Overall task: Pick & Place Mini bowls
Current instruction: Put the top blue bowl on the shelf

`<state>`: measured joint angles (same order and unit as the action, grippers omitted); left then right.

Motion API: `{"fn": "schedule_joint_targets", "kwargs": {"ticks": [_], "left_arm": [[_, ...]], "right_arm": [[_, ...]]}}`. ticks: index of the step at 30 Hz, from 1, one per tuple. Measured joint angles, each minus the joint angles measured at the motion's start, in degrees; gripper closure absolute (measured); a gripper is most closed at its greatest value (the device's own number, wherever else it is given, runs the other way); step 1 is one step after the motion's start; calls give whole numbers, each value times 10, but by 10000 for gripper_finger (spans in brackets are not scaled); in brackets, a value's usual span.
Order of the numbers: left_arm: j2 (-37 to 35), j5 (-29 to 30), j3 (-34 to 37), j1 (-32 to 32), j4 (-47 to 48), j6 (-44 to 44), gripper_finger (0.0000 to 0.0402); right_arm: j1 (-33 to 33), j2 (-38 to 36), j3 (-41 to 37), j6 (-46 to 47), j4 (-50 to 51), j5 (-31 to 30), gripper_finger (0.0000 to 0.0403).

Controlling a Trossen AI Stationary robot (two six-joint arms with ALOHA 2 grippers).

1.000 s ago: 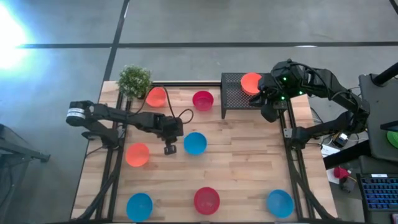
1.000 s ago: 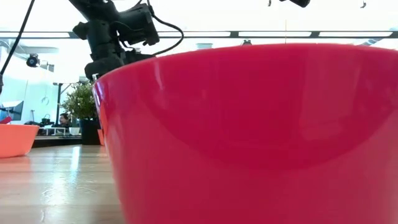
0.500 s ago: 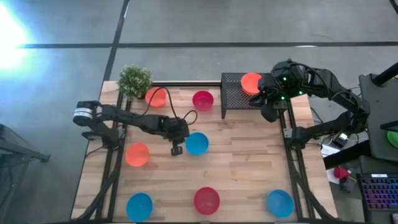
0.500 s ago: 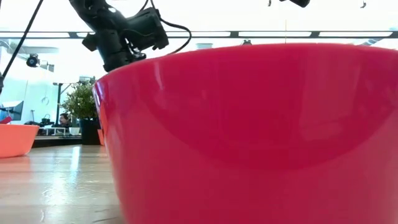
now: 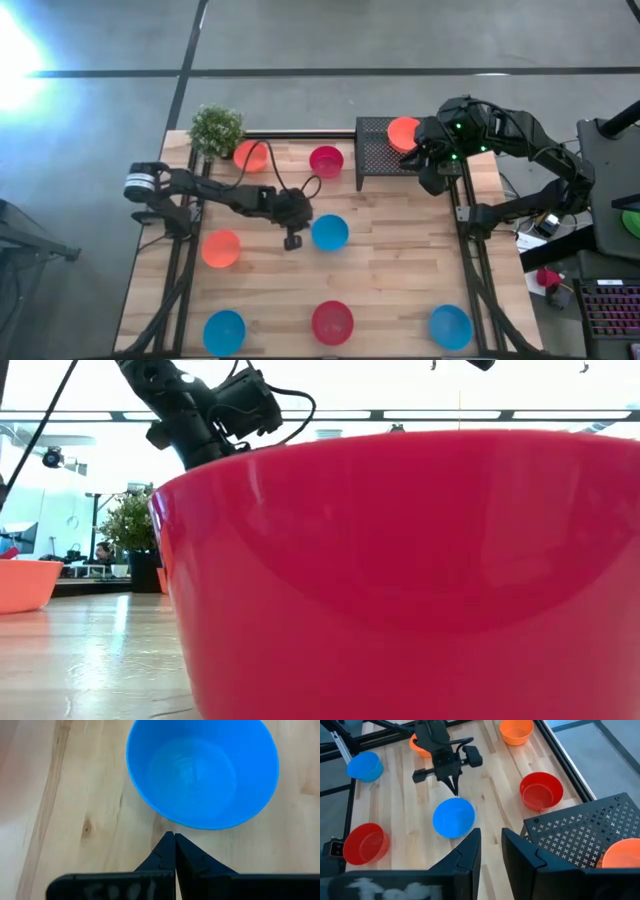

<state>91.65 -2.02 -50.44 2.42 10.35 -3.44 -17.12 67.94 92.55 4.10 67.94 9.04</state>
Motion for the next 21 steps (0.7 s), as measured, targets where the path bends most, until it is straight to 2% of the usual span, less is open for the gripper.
{"fn": "schedule_joint_targets", "kwargs": {"ticks": [9, 14, 21], "left_arm": [[-34, 0, -16, 0, 92, -5, 402], [-31, 0, -4, -2, 86, -10, 402], [-6, -1, 2, -5, 9, -13, 402]], "right_arm": [[0, 0, 0, 1, 0, 0, 339], [0, 0, 0, 2, 0, 0, 338], [0, 0, 0, 3, -1, 0, 329]]}}
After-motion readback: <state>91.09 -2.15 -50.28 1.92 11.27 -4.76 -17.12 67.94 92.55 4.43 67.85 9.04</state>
